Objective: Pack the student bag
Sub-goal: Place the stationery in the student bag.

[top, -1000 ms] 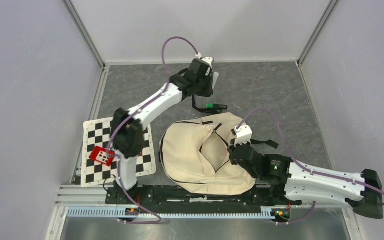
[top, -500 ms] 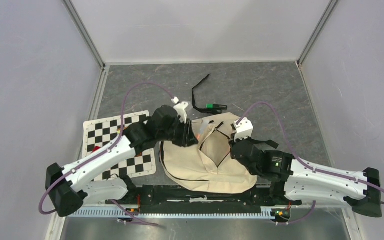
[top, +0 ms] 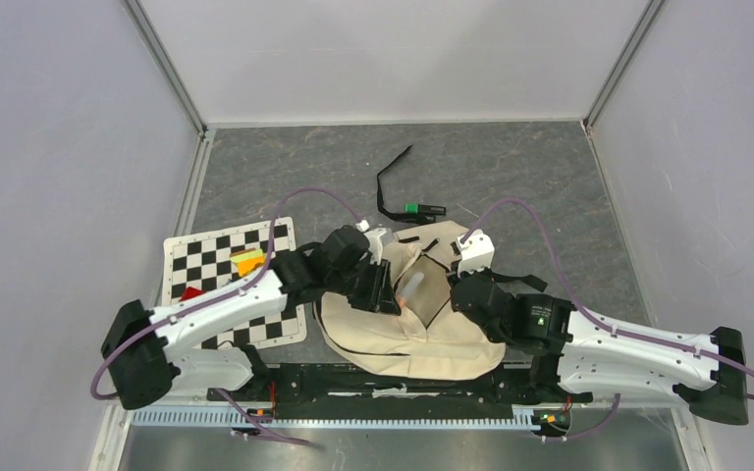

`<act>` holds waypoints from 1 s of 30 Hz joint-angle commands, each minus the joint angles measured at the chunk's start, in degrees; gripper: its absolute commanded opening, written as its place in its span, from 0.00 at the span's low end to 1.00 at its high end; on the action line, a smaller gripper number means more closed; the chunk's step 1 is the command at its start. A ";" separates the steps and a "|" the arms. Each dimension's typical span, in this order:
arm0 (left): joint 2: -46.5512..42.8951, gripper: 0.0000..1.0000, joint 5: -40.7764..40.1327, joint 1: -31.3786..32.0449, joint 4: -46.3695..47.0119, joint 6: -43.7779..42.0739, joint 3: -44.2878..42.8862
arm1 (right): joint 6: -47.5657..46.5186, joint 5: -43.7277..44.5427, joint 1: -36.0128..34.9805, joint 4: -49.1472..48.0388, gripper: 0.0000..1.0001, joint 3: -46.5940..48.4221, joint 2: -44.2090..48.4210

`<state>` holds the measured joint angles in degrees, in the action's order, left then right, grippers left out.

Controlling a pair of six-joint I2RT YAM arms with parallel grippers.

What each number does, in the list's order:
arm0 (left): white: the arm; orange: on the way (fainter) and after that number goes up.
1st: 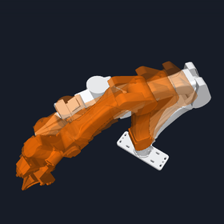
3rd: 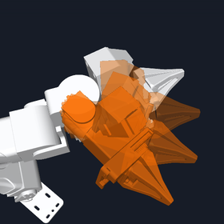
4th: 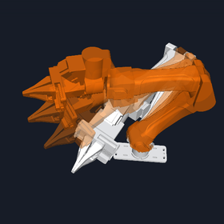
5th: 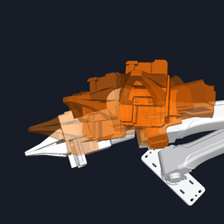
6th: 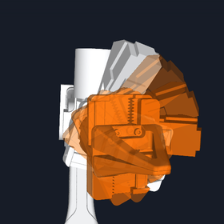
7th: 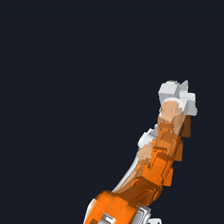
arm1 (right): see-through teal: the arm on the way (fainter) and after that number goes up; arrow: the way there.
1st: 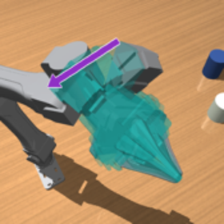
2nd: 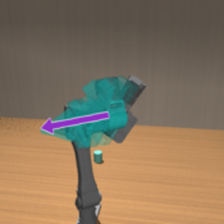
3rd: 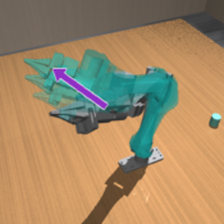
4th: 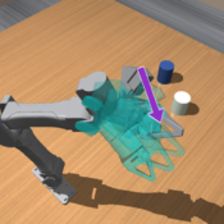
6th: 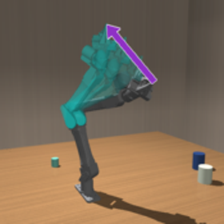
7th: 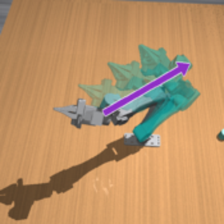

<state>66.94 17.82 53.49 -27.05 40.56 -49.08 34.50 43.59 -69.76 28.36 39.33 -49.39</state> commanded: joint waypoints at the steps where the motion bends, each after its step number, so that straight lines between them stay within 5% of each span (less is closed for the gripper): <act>1: 4.77 0.02 2.03 0.17 8.78 4.10 -3.89 | 0.21 2.89 0.06 -0.67 0.00 3.65 0.83; 11: 20.71 0.02 -0.24 0.27 24.52 10.90 -10.33 | -0.03 2.86 0.06 -0.88 0.00 2.97 1.83; 16: 24.34 0.03 -1.38 1.47 24.87 10.16 -12.10 | -0.07 3.42 0.10 -1.20 0.00 2.16 2.50; 19: 23.59 0.24 -2.78 1.74 23.39 9.10 -11.83 | -0.23 3.52 0.06 -1.16 0.00 1.74 2.45; 23: 20.16 0.70 -7.43 1.79 19.74 6.22 -10.98 | -0.24 3.52 0.06 -1.20 0.00 0.42 2.63; 30: 10.81 0.92 -15.96 1.70 11.61 0.06 -9.24 | 3.73 1.20 0.05 3.06 0.00 -3.89 4.21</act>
<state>84.86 9.04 55.24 -11.38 46.24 -58.30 35.42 43.59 -69.76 28.58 37.54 -47.31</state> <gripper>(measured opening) 0.865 0.011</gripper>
